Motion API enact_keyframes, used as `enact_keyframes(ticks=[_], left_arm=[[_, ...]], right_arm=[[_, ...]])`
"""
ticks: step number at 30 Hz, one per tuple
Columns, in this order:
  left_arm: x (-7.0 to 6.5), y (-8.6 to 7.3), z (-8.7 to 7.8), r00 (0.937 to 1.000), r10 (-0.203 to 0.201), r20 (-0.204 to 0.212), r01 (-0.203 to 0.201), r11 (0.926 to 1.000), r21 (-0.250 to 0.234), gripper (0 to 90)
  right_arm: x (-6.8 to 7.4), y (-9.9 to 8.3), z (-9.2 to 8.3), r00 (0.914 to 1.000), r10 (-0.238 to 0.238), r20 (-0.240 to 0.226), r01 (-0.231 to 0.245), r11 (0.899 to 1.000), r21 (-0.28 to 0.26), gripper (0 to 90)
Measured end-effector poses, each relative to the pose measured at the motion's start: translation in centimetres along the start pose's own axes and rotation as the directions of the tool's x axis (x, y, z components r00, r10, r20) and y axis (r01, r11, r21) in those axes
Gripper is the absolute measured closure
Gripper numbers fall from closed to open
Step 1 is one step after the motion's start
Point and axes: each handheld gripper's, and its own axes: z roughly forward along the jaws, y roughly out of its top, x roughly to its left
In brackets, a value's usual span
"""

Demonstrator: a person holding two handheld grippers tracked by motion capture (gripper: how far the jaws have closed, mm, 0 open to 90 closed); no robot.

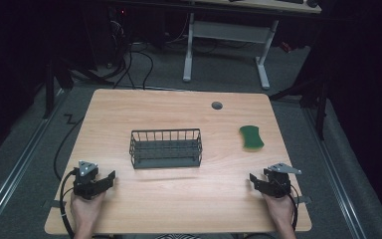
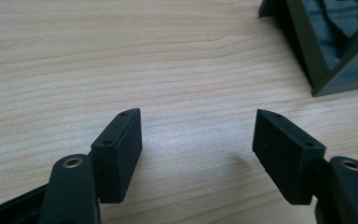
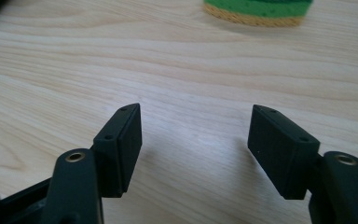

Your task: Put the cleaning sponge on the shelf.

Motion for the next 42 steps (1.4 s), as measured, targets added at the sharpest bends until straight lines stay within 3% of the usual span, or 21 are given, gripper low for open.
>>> enact_keyframes(ticks=[12,18,27,33,37,42], left_arm=[[-2.8,1.0,-0.9,0.9947,0.069,0.076,-0.068,0.9975,-0.018,37.1],[-4.3,1.9,-0.6,0.9879,0.096,0.122,-0.096,0.9954,-0.010,39.0],[-5.6,2.9,0.0,0.9858,0.101,0.134,-0.101,0.9948,-0.005,44.8],[-5.8,3.3,0.4,0.9866,0.094,0.134,-0.094,0.9956,-0.003,47.8],[-6.0,3.6,0.9,0.9869,0.100,0.126,-0.101,0.9948,0.005,51.8],[-6.1,4.1,1.7,0.9854,0.096,0.140,-0.099,0.9951,0.010,56.9]], right_arm=[[3.0,1.2,-0.3,0.9937,-0.042,-0.104,0.034,0.996,-0.081,46.9],[5.5,2.6,0.6,0.9796,-0.103,-0.173,0.090,0.992,-0.084,48.3],[9.3,5.0,2.2,0.9458,-0.205,-0.252,0.192,0.978,-0.077,53.7],[10.9,6.5,3.3,0.9353,-0.214,-0.282,0.198,0.977,-0.085,56.3],[12.2,7.4,4.4,0.9225,-0.222,-0.316,0.209,0.975,-0.073,59.6],[12.7,7.8,5.6,0.9219,-0.199,-0.332,0.197,0.980,-0.040,62.7]])
